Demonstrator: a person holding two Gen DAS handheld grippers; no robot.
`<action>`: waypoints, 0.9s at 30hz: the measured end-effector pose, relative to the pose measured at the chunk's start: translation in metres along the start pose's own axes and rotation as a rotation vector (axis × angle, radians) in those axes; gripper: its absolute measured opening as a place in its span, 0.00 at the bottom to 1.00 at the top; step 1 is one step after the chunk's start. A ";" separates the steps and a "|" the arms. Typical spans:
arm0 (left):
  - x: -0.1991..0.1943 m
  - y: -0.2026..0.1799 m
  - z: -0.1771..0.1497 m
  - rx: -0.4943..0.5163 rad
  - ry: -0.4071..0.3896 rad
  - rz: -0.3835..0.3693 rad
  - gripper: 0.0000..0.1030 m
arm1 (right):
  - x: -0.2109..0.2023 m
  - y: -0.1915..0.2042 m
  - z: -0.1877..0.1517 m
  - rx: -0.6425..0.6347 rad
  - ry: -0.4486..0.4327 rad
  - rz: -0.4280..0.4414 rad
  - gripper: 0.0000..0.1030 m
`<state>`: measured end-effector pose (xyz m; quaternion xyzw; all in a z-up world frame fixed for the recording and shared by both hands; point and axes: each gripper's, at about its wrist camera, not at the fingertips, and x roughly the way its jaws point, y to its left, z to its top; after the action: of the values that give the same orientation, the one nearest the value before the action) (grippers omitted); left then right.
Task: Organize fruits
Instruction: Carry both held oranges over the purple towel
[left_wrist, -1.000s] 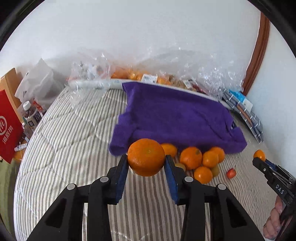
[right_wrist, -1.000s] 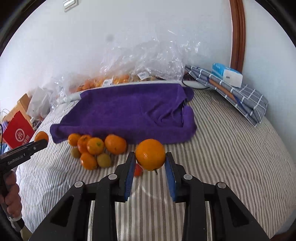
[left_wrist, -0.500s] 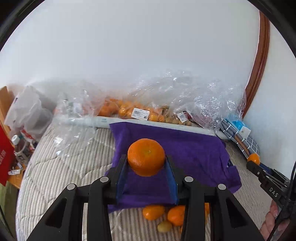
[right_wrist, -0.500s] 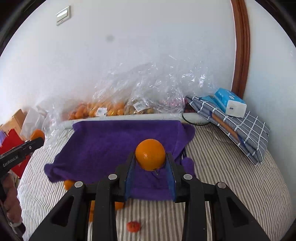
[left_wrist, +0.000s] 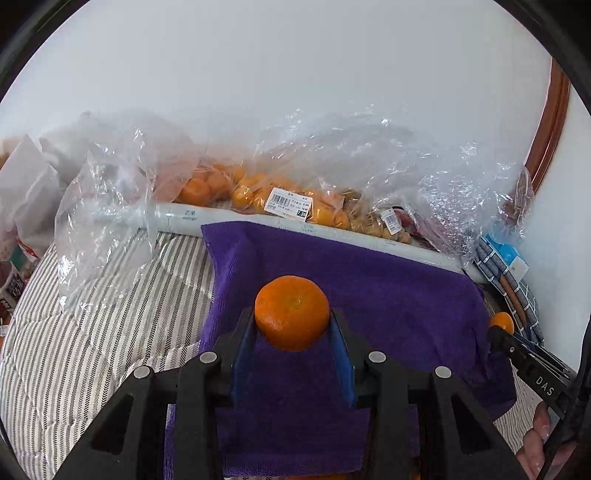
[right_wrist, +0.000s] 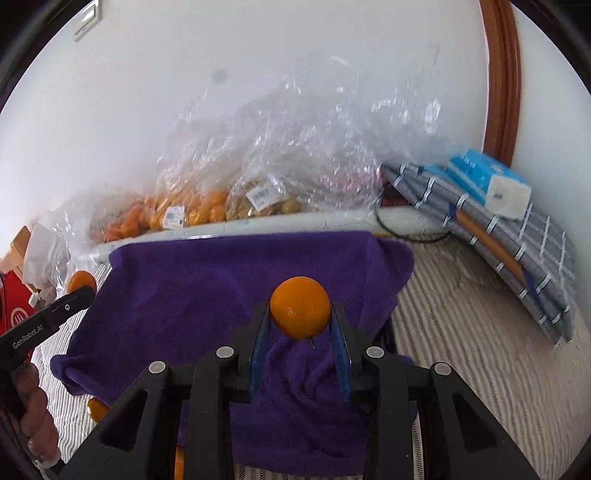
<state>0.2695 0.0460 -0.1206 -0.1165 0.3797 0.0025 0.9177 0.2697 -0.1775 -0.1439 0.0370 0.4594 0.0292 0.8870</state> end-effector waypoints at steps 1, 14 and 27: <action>0.002 0.002 -0.001 -0.006 0.007 -0.002 0.36 | 0.003 -0.001 -0.002 0.007 0.009 0.013 0.31; 0.024 -0.002 -0.013 0.026 0.064 0.020 0.36 | 0.016 0.000 -0.018 -0.011 0.048 0.010 0.31; 0.031 -0.003 -0.013 0.025 0.114 0.014 0.36 | 0.027 0.009 -0.025 -0.040 0.102 0.010 0.31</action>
<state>0.2829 0.0377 -0.1507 -0.1026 0.4319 -0.0024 0.8960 0.2644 -0.1649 -0.1797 0.0199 0.5030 0.0446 0.8629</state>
